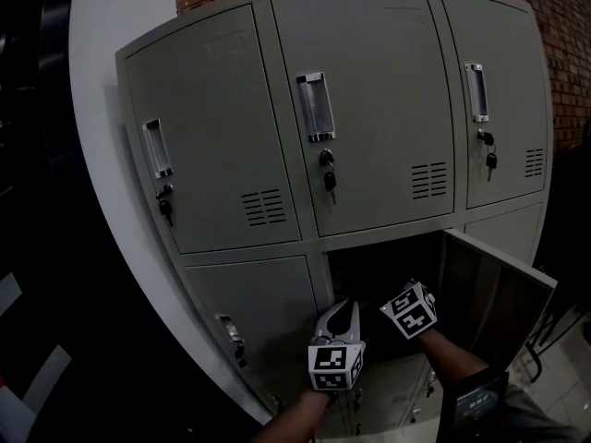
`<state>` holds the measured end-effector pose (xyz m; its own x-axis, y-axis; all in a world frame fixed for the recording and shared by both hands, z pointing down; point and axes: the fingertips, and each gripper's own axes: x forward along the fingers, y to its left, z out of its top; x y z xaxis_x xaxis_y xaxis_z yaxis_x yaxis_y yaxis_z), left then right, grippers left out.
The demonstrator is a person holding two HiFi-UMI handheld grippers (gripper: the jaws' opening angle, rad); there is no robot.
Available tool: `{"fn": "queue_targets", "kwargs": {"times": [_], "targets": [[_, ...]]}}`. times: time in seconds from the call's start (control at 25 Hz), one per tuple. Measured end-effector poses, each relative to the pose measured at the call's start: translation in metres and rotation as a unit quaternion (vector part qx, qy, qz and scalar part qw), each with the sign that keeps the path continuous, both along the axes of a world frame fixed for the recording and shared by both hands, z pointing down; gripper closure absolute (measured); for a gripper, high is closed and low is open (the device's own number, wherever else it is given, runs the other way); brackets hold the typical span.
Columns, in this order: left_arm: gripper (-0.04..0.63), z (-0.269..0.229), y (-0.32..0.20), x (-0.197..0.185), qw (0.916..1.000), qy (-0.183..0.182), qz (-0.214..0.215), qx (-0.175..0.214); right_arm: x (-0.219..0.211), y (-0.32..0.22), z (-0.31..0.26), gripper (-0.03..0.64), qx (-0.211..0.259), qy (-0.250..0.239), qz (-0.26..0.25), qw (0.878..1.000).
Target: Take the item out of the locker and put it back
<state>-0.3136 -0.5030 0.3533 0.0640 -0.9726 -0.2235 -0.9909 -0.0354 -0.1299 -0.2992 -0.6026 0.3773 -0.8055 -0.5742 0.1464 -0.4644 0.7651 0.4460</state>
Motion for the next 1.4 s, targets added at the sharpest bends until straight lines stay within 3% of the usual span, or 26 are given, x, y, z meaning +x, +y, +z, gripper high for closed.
{"fn": "queue_targets", "kwargs": {"times": [0.72,1.4], "targets": [[0.598,-0.001,0.069,0.022,0.9998,0.012,0.015,0.010,0.086,0.097,-0.046,0.525,0.028,-0.093,0.031,0.995],[0.598,0.023,0.157,0.067,0.9984,0.026,0.047,-0.018,0.172,0.216,-0.013,0.525,-0.016,-0.112,0.075,0.991]]}}
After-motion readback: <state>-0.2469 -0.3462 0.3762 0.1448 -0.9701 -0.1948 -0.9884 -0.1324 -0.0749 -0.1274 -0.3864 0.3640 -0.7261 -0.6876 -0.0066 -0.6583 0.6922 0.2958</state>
